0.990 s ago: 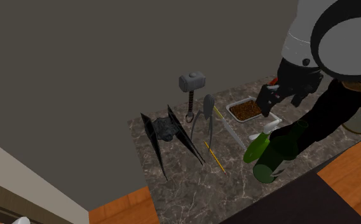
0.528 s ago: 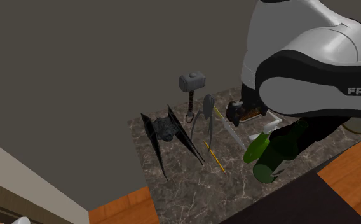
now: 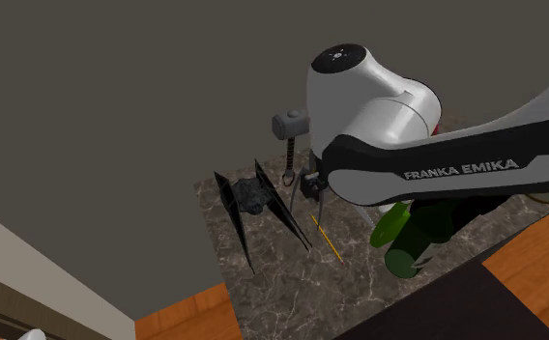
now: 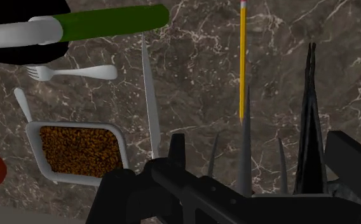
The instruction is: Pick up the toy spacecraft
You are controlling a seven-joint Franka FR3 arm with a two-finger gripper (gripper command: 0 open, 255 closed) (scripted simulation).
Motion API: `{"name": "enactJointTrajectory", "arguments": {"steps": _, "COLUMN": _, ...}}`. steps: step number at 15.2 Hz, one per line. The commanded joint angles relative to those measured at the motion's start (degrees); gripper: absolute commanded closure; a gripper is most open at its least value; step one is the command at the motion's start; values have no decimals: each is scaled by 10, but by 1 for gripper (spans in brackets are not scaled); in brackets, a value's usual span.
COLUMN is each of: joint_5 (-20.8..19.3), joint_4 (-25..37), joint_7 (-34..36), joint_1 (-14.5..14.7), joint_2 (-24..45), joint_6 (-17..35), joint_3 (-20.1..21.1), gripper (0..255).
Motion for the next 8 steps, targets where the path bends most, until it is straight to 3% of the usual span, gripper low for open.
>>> {"name": "enactJointTrajectory", "arguments": {"steps": 1, "joint_5": -28, "joint_4": 16, "joint_7": 24, "joint_1": 1, "joint_2": 44, "joint_6": 25, "joint_3": 7, "gripper": 0}}
{"name": "enactJointTrajectory", "arguments": {"steps": 8, "joint_5": -133, "joint_4": 112, "joint_7": 113, "joint_1": 30, "joint_2": 202, "joint_6": 64, "joint_3": 13, "gripper": 0}}
